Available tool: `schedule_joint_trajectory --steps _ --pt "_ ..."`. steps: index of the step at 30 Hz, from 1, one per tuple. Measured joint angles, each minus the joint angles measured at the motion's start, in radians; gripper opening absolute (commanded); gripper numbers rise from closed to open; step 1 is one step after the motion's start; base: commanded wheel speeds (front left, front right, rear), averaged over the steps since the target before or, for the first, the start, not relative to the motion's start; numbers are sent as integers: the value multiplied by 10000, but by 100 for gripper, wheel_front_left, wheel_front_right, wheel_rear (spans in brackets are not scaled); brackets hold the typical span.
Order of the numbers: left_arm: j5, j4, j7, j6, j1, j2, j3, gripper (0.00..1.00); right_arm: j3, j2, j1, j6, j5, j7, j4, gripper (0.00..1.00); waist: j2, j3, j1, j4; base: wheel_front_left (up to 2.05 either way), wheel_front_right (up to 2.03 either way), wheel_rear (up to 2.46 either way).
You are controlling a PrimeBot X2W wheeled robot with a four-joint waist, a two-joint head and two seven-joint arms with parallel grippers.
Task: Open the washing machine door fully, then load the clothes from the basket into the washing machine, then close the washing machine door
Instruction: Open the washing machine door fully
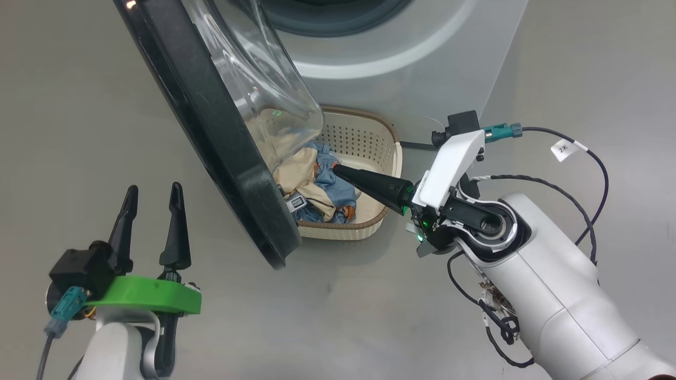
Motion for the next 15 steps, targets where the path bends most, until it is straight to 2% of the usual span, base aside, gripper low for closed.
schedule_joint_trajectory --steps 15 --pt "401 82 0 0 850 10 694 100 -616 77 1297 96 412 -711 -113 0 0 -1077 0 -928 0 0 0"
